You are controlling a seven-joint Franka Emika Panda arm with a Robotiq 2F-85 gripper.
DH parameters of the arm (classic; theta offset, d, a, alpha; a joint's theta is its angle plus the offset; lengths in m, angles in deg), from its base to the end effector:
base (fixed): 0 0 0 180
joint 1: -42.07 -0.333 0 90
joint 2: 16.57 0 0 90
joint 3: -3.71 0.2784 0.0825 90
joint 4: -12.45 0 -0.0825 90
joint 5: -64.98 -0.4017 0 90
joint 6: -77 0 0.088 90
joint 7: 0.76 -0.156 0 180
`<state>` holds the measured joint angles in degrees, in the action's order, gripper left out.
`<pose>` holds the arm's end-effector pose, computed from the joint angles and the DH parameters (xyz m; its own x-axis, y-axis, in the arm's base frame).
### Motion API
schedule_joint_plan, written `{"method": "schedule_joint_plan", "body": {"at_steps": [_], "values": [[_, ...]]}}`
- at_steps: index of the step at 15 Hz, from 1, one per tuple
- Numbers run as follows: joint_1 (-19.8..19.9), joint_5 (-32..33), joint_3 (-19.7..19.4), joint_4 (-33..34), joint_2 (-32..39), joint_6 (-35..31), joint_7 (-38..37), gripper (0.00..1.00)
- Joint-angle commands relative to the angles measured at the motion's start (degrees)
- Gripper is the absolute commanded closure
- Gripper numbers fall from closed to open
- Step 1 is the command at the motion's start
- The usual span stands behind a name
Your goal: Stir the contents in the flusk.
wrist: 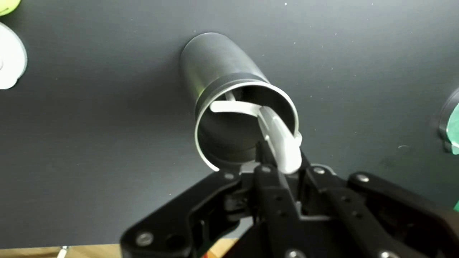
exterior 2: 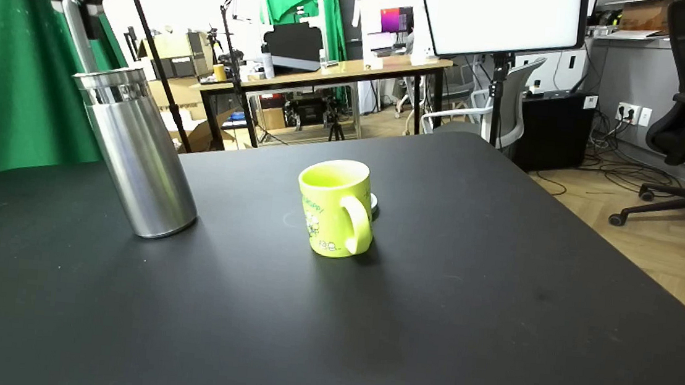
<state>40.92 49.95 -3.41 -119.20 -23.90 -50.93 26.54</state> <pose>0.5226 -0.0358 0.3129 0.9693 0.2003 0.1426 0.2249 -0.9568 -0.1844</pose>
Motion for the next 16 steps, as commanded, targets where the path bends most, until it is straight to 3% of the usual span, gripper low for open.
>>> {"method": "schedule_joint_plan", "body": {"at_steps": [1,7,16], "values": [[0.28,-2.68,0.90,1.72,3.50,-0.02,2.92,0.96],[0.62,-2.08,1.72,2.58,3.69,0.67,3.34,0.96],[1.56,1.96,1.52,5.50,-2.47,4.21,1.09,0.96]]}}
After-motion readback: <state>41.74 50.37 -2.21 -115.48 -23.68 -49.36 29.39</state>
